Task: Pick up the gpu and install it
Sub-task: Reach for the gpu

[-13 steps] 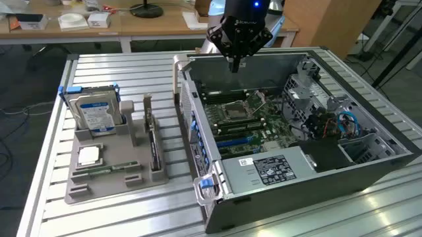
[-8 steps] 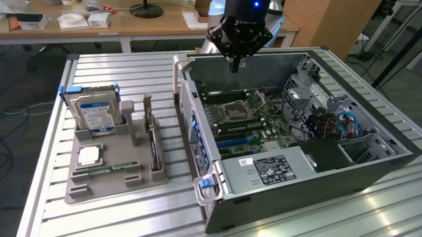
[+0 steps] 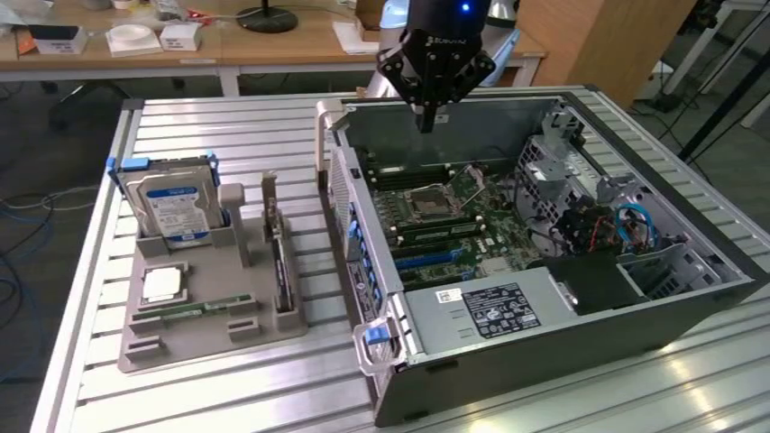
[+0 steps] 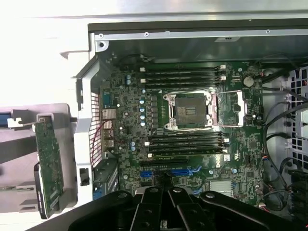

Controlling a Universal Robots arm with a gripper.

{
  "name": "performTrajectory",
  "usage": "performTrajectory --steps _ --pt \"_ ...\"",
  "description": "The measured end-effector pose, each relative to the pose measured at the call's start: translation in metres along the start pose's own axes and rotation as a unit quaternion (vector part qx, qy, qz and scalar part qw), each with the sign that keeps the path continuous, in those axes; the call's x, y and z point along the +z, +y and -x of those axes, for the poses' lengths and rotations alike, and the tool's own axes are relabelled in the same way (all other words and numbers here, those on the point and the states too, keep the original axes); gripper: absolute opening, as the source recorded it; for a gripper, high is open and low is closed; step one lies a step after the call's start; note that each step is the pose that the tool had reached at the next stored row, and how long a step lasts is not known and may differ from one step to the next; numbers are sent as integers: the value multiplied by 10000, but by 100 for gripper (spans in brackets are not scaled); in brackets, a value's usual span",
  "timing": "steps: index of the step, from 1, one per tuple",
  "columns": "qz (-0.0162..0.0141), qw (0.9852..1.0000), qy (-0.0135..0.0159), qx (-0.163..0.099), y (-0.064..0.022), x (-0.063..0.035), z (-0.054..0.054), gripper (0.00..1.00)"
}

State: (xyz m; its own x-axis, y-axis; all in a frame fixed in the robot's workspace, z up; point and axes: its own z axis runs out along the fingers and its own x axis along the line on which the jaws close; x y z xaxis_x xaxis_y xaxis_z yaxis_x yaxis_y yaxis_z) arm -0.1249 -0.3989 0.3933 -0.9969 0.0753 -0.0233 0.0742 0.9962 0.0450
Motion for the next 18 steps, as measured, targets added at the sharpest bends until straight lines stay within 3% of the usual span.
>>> performTrajectory --steps 18 --pt "0 10000 0 0 -10 -3 -139 11"
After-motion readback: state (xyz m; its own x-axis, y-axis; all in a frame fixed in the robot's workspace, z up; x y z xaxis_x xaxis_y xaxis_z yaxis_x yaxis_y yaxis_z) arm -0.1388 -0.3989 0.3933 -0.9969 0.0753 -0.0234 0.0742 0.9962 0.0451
